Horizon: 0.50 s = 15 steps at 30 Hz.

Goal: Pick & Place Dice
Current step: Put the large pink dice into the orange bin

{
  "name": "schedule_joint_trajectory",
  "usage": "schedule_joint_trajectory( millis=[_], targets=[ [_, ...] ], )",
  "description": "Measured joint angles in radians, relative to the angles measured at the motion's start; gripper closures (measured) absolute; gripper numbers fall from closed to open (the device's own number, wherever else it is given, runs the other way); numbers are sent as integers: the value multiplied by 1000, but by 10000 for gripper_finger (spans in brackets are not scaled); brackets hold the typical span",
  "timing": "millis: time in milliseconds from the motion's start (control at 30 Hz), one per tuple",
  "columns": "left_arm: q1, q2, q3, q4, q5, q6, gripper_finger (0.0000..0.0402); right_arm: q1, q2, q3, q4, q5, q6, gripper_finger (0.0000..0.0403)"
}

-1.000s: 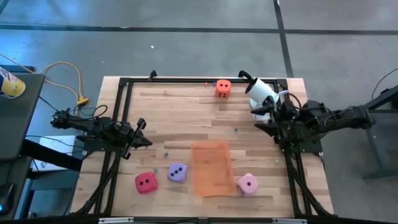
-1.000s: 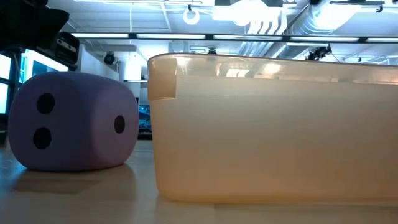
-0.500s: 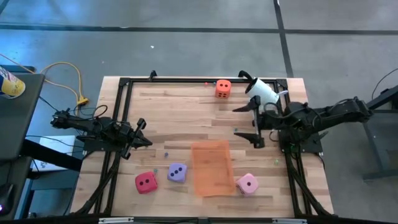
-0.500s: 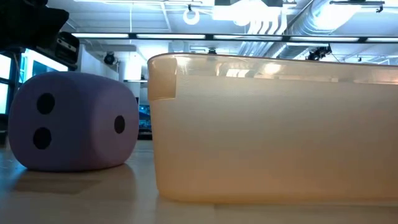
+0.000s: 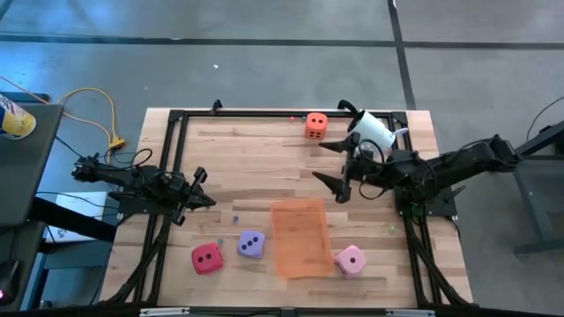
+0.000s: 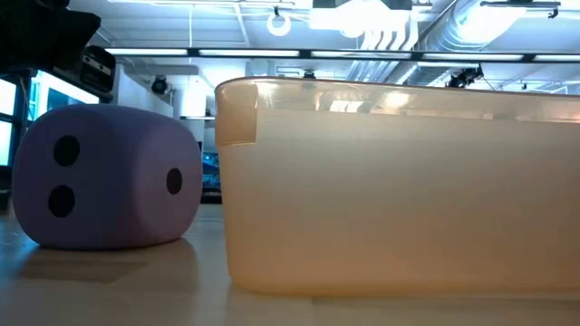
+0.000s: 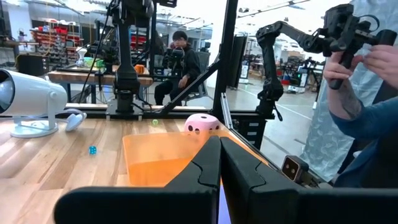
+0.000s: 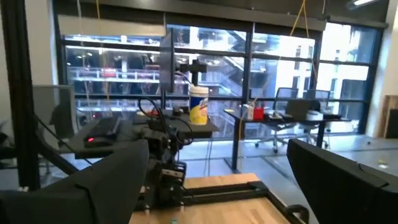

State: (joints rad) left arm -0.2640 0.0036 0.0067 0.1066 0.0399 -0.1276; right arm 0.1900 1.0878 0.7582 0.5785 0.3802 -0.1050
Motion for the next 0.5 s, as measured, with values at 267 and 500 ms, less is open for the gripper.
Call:
schedule_joint_trajectory(
  millis=[267,500],
  targets=[
    [0,0,0,0,0,0,401,22,0,9,2,-37,-11,5],
    [0,0,0,-1,0,0,401,84,-13,10,-30,207,-53,4]
  ],
)
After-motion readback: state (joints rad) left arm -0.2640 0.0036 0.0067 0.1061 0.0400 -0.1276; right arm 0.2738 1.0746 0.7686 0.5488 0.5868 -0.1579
